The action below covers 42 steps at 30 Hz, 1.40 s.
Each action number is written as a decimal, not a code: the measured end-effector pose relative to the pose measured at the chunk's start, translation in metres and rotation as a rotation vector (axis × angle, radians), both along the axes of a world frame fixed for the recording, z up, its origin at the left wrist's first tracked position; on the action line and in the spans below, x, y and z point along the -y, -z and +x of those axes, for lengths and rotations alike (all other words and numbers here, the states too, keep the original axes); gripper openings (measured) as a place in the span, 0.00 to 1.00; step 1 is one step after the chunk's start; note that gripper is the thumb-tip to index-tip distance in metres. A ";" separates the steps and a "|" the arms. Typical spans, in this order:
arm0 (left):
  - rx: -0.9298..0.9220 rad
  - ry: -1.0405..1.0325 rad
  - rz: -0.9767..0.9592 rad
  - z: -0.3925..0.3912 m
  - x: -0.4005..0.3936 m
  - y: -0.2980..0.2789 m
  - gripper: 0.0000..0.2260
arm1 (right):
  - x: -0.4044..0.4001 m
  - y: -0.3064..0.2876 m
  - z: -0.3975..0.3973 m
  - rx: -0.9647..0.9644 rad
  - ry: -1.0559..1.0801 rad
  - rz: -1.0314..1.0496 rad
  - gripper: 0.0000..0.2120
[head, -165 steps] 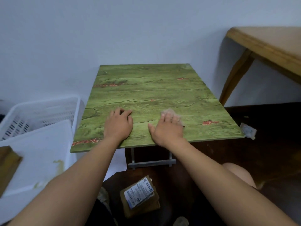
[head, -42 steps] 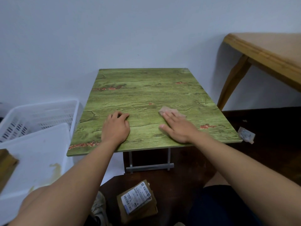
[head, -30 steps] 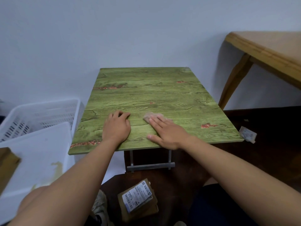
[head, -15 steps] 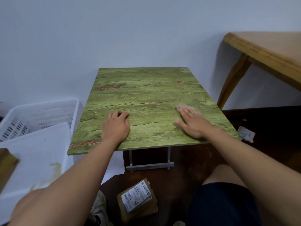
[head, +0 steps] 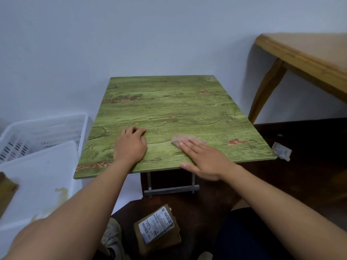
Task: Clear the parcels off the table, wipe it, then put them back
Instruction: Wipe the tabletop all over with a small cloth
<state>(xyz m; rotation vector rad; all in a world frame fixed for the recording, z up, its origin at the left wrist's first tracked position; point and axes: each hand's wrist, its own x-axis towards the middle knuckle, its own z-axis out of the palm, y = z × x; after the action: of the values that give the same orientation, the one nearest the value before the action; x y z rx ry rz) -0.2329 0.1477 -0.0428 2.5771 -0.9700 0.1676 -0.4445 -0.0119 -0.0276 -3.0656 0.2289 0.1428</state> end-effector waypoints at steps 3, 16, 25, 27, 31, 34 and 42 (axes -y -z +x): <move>-0.004 0.004 0.004 0.000 -0.001 0.000 0.18 | 0.034 -0.006 -0.010 -0.008 0.131 0.010 0.34; 0.004 0.006 0.001 0.000 -0.001 0.000 0.18 | 0.017 -0.007 -0.008 -0.028 0.124 0.030 0.38; 0.011 0.006 0.000 0.001 0.000 0.001 0.18 | -0.023 0.001 -0.004 -0.013 -0.113 0.025 0.45; 0.008 0.010 0.002 0.001 0.000 0.001 0.18 | -0.011 -0.004 -0.009 -0.019 -0.081 0.025 0.43; 0.006 0.011 0.004 0.001 -0.001 0.000 0.18 | 0.030 -0.009 -0.025 -0.030 0.084 0.018 0.36; 0.003 0.012 0.011 0.000 0.000 0.001 0.18 | 0.062 -0.005 -0.037 0.007 0.233 0.045 0.38; 0.007 0.007 0.011 0.000 0.000 0.000 0.18 | 0.017 -0.003 -0.019 0.032 0.147 0.031 0.36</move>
<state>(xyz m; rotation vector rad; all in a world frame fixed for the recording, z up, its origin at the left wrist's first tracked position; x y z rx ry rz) -0.2333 0.1477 -0.0427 2.5845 -0.9850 0.1704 -0.4639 -0.0284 -0.0242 -3.0034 0.4440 0.0893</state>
